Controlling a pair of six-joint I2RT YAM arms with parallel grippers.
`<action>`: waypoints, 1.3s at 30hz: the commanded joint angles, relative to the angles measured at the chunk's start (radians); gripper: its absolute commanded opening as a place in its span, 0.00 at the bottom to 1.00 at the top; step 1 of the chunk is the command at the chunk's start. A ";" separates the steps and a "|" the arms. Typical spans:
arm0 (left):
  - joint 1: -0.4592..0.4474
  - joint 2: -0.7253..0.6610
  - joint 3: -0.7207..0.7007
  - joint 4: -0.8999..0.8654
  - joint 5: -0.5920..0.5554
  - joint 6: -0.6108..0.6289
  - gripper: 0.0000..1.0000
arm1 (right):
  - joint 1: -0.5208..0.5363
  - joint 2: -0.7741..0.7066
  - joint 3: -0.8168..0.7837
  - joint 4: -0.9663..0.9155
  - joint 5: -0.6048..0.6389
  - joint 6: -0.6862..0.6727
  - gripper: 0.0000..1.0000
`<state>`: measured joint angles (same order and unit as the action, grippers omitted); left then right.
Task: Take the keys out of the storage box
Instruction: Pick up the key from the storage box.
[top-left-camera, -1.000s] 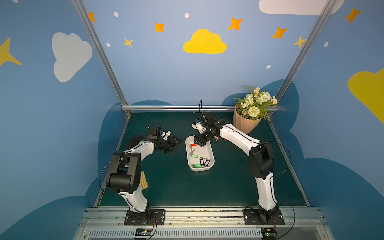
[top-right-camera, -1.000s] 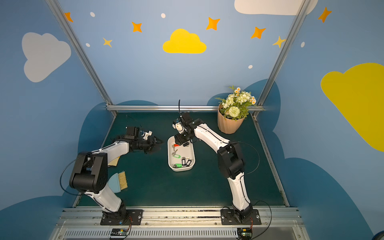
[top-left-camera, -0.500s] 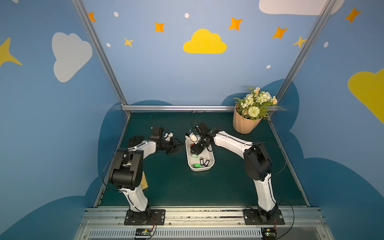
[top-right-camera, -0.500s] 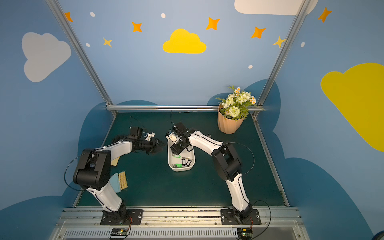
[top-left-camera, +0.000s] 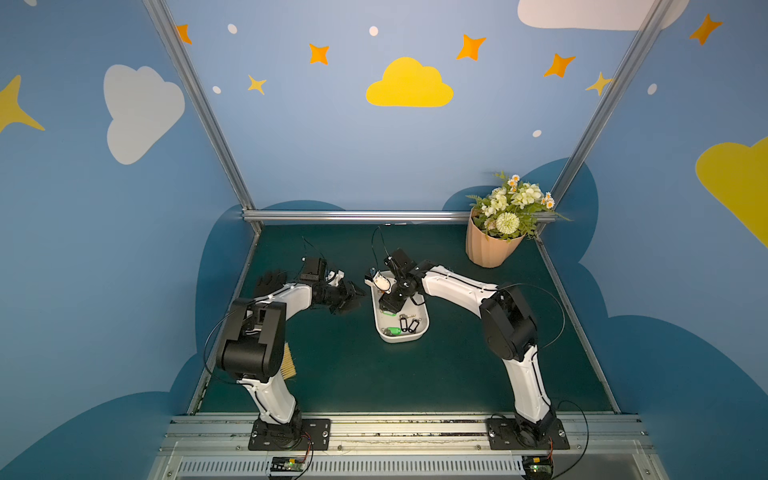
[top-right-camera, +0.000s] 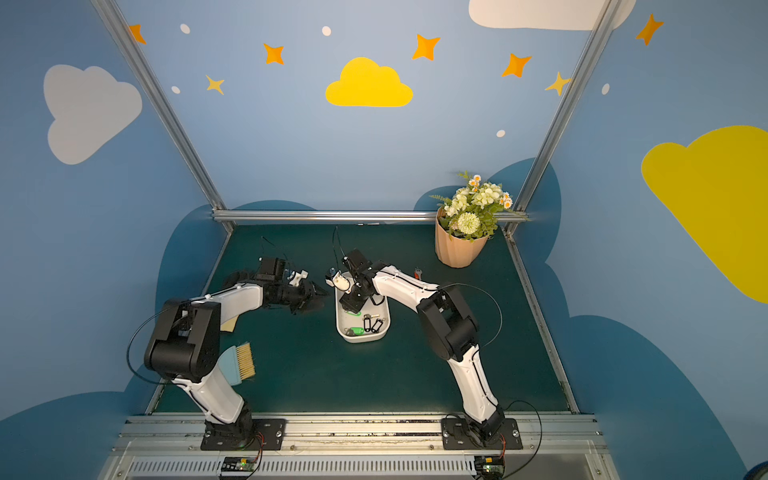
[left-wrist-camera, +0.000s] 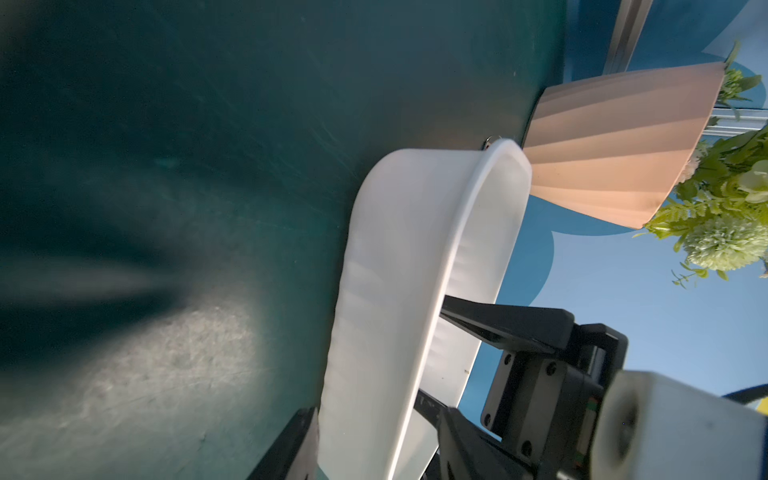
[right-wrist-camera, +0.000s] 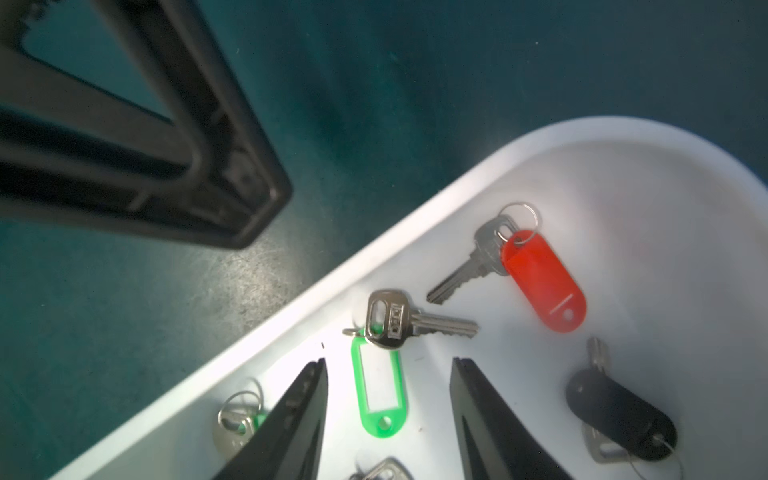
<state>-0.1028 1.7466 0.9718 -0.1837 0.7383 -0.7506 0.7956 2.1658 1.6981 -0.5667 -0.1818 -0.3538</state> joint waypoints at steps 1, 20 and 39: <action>0.003 -0.033 -0.002 -0.035 -0.014 0.019 0.52 | 0.008 0.017 -0.017 0.026 -0.009 -0.044 0.50; 0.002 -0.046 0.010 -0.122 -0.043 0.044 0.51 | 0.007 0.023 -0.100 0.166 -0.038 -0.052 0.44; -0.006 -0.062 0.007 -0.146 -0.063 0.045 0.50 | 0.007 0.067 -0.085 0.163 -0.077 -0.032 0.44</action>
<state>-0.1051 1.7054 0.9722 -0.3096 0.6796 -0.7219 0.7967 2.1963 1.6043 -0.4019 -0.2356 -0.3969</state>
